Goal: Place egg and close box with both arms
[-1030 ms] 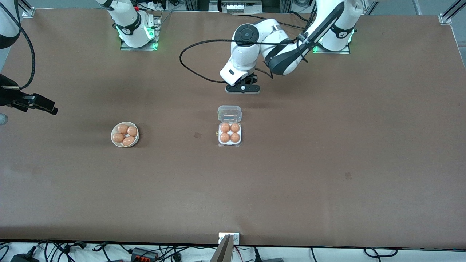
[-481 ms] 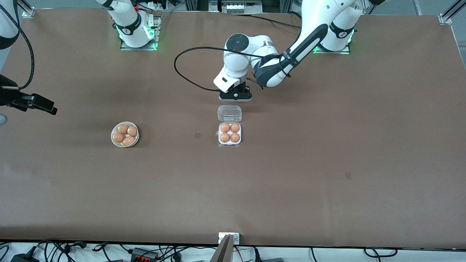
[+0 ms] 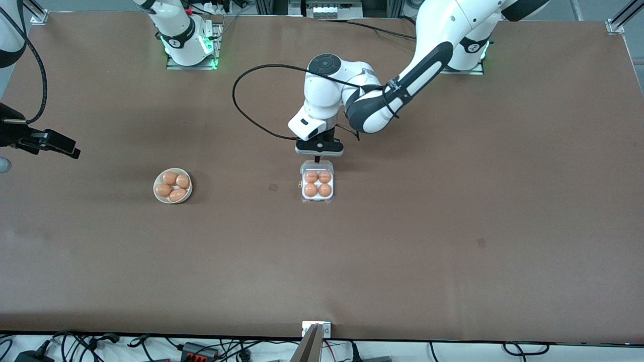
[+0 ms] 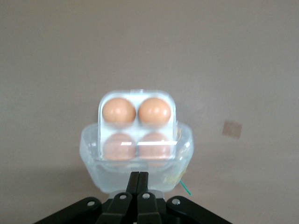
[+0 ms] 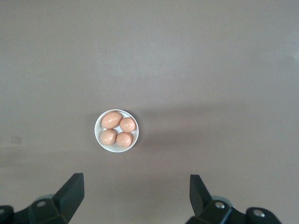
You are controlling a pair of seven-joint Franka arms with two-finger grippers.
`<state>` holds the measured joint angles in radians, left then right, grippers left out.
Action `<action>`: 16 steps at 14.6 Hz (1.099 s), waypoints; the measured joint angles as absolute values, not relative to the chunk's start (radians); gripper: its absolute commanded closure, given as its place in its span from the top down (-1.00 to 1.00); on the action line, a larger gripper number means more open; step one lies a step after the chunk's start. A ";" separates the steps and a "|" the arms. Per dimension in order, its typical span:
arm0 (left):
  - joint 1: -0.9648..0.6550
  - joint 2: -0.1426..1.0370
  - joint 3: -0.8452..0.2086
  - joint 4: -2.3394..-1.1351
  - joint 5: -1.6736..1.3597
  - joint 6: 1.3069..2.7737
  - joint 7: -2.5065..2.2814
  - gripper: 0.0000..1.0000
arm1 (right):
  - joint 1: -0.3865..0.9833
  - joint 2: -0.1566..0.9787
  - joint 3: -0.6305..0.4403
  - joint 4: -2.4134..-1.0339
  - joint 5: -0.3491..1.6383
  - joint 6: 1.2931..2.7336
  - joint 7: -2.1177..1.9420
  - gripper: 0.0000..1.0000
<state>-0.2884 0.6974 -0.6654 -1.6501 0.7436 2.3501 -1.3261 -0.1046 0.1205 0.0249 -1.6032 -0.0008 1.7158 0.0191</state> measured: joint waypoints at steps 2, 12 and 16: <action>-0.288 0.697 -0.667 -1.638 0.744 2.338 -1.326 -0.97 | -0.105 0.121 0.028 -1.603 -0.001 1.716 0.019 1.00; -0.254 0.686 -0.734 -1.615 0.744 2.135 -1.312 -0.98 | -0.108 0.120 0.030 -1.603 -0.001 1.716 -0.004 1.00; -0.104 0.677 -0.896 -1.613 0.736 1.958 -1.185 -0.98 | -0.114 0.120 0.030 -1.603 -0.001 1.716 -0.011 1.00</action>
